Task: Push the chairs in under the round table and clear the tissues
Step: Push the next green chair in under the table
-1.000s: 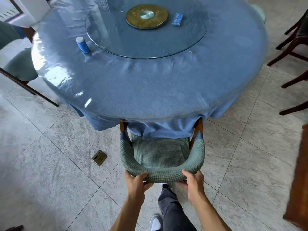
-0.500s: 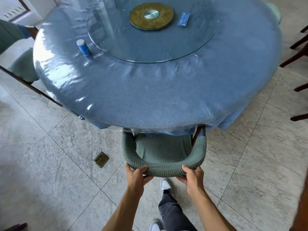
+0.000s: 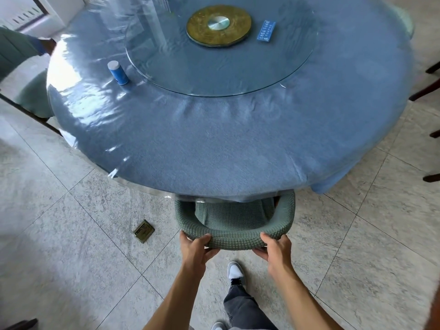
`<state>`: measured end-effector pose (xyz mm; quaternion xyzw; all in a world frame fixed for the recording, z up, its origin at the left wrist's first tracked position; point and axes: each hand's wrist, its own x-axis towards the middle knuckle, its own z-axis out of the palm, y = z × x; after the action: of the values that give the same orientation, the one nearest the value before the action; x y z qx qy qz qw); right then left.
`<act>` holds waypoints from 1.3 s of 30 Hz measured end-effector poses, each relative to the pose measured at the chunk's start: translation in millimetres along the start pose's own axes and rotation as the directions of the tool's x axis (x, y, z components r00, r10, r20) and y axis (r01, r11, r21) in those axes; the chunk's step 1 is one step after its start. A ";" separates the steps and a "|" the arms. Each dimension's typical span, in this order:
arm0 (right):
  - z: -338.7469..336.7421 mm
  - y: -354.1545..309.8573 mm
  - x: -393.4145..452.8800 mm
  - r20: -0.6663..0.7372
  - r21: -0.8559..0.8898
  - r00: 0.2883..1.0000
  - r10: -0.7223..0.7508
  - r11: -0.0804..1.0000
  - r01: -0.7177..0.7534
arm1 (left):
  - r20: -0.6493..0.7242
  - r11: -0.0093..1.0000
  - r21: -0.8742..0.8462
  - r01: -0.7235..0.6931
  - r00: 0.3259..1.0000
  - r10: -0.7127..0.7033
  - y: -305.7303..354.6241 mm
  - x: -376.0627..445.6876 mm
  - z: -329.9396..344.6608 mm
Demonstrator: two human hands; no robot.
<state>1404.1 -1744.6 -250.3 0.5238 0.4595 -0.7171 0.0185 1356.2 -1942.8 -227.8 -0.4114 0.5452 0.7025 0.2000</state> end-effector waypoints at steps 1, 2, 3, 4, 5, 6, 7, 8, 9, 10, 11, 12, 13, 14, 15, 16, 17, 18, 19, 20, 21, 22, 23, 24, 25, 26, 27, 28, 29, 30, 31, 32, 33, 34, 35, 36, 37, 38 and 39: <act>0.8 -2.4 1.6 0.001 0.004 1.000 -0.001 1.000 0.001 | -0.001 1.000 -0.005 -0.001 1.000 0.001 1.5 0.6 2.6; 1.9 -5.3 3.5 0.004 0.011 1.000 0.000 1.000 0.000 | -0.003 1.000 -0.010 0.000 1.000 0.000 3.1 1.5 5.3; 2.9 -8.2 5.2 0.007 0.022 1.000 0.003 1.000 -0.004 | -0.002 1.000 -0.016 0.001 1.000 -0.001 4.7 2.1 7.9; 4.1 -11.7 6.7 0.009 0.033 1.000 0.009 0.999 -0.010 | -0.001 1.000 -0.022 0.002 1.000 -0.002 6.2 2.8 10.4; 5.2 -15.3 8.4 0.013 0.044 1.000 0.015 0.999 -0.015 | 0.003 1.000 -0.028 0.000 1.000 0.000 7.4 3.8 12.7; 6.4 -18.3 9.9 0.016 0.054 1.000 0.020 0.998 -0.021 | 0.006 0.999 -0.032 -0.003 1.000 0.003 8.4 4.9 14.6; 7.8 -21.4 11.7 0.021 0.066 1.000 0.023 0.998 -0.025 | 0.012 0.999 -0.039 -0.006 1.000 0.006 9.5 6.5 16.4; 9.0 -24.3 13.3 0.026 0.077 0.999 0.027 0.997 -0.029 | 0.016 0.999 -0.047 -0.006 1.000 0.007 10.6 8.2 18.2; 10.0 -27.2 15.1 0.030 0.087 0.999 0.031 0.996 -0.033 | 0.019 0.998 -0.055 -0.003 1.000 0.004 11.6 10.1 20.3; 11.0 -29.8 17.5 0.033 0.094 0.999 0.034 0.995 -0.037 | 0.020 0.998 -0.060 0.001 1.000 0.000 13.0 11.6 22.7; 11.8 -31.7 19.8 0.038 0.097 0.999 0.035 0.995 -0.039 | 0.022 0.998 -0.066 0.004 1.000 -0.003 14.3 12.9 24.8; 12.7 -33.6 22.6 0.045 0.097 0.998 0.036 0.994 -0.040 | 0.025 0.997 -0.072 0.006 1.000 -0.004 16.0 14.1 27.1; 13.7 -35.1 25.5 0.050 0.096 0.998 0.037 0.994 -0.042 | 0.028 0.997 -0.078 0.005 1.000 -0.003 17.5 15.3 29.2; 14.5 -36.8 27.8 0.053 0.093 0.998 0.039 0.995 -0.044 | 0.027 0.997 -0.083 0.005 1.000 -0.003 18.7 16.8 31.3; 15.5 -38.5 30.2 0.054 0.090 0.998 0.040 0.995 -0.044 | 0.026 0.996 -0.087 0.005 1.000 -0.003 19.9 18.4 33.1; 16.6 -40.7 31.6 0.056 0.089 0.998 0.037 0.995 -0.042 | 0.023 0.996 -0.089 0.004 1.000 -0.002 21.3 20.2 34.9; 17.9 -43.7 32.5 0.060 0.091 0.998 0.033 0.995 -0.038 | 0.021 0.996 -0.094 0.003 1.000 -0.001 22.6 22.3 36.7; 19.4 -47.0 32.8 0.062 0.094 0.998 0.029 0.995 -0.035 | 0.021 0.995 -0.097 0.002 1.000 0.000 24.0 24.4 38.3; 21.3 -50.0 33.0 0.063 0.099 0.998 0.027 0.995 -0.033 | 0.023 0.995 -0.100 0.000 1.000 0.002 25.4 26.8 39.8; 23.1 -52.6 33.1 0.065 0.102 0.998 0.024 0.994 -0.030 | 0.027 0.995 -0.103 -0.002 1.000 0.005 27.2 28.3 40.9; 25.0 -54.7 33.1 0.067 0.105 0.998 0.021 0.994 -0.028 | 0.031 0.994 -0.107 -0.004 0.999 0.007 29.0 29.2 42.0; 27.0 -56.3 33.9 0.068 0.107 0.997 0.019 0.994 -0.026 | 0.034 0.994 -0.113 -0.007 0.999 0.011 31.1 30.4 42.8; 29.1 -57.3 35.5 0.068 0.107 0.998 0.018 0.994 -0.025 | 0.039 0.993 -0.118 -0.011 0.999 0.016 32.6 32.0 43.7; 31.0 -58.2 37.3 0.066 0.101 0.998 0.015 0.995 -0.021 | 0.042 0.993 -0.121 -0.015 0.999 0.020 34.3 33.7 44.6; 32.9 -58.8 39.8 0.061 0.091 0.998 0.013 0.996 -0.018 | 0.041 0.992 -0.122 -0.016 0.999 0.021 36.1 35.3 46.0; 34.3 -59.4 41.9 0.055 0.085 0.998 0.010 0.996 -0.014 | 0.039 0.993 -0.121 -0.015 0.999 0.020 37.8 36.6 47.6; 36.0 -60.3 44.0 0.047 0.080 0.999 0.008 0.997 -0.012 | 0.041 0.993 -0.121 -0.016 0.999 0.021 39.1 38.2 48.9; 37.4 -61.2 46.2 0.039 0.079 0.999 0.006 0.997 -0.009 | 0.045 0.993 -0.120 -0.018 0.999 0.023 40.1 39.3 50.1; 38.8 -62.3 47.9 0.035 0.078 0.999 0.003 0.997 -0.006 | 0.049 0.993 -0.121 -0.019 0.998 0.025 41.4 39.4 51.7; 40.1 -63.6 49.5 0.034 0.076 0.999 -0.001 0.997 -0.002 | 0.048 0.993 -0.119 -0.019 0.999 0.025 43.2 38.8 53.2; 41.4 -65.2 50.5 0.033 0.071 0.999 -0.004 0.997 0.002 | 0.044 0.993 -0.117 -0.019 0.999 0.024 44.3 38.7 54.8; 42.5 -67.5 51.5 0.032 0.066 0.999 -0.008 0.998 0.005 | 0.041 0.993 -0.115 -0.019 0.999 0.024 45.3 38.8 56.8; 43.6 -69.6 52.7 0.026 0.059 1.000 -0.009 0.998 0.007 | 0.038 0.993 -0.114 -0.018 0.999 0.023 45.8 38.9 59.0; 44.5 -71.4 53.9 0.019 0.055 1.000 -0.009 0.998 0.008 | 0.039 0.994 -0.112 -0.017 0.999 0.021 46.8 38.7 61.1; 45.6 -73.1 55.0 0.009 0.049 1.000 -0.008 0.999 0.007 | 0.038 0.994 -0.108 -0.016 0.999 0.020 47.8 38.7 63.1; 46.1 -74.4 55.6 0.003 0.042 1.000 -0.009 0.999 0.008 | 0.035 0.994 -0.106 -0.015 0.999 0.019 49.0 38.5 64.5; 46.8 -75.0 56.4 -0.001 0.033 1.000 -0.008 0.999 0.008 | 0.031 0.994 -0.104 -0.014 0.999 0.018 50.4 38.6 65.5; 47.1 -74.7 57.4 -0.006 0.026 1.000 -0.006 1.000 0.006 | 0.030 0.995 -0.101 -0.014 0.999 0.017 51.2 38.9 66.0; 47.2 -74.8 57.3 -0.010 0.018 1.000 -0.005 1.000 0.005 | 0.031 0.995 -0.098 -0.012 0.999 0.015 51.7 38.5 66.2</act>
<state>1305.7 -1707.4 -245.2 0.5263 0.4543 -0.7187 0.0099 1272.2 -1904.5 -223.0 -0.4059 0.5096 0.7361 0.1834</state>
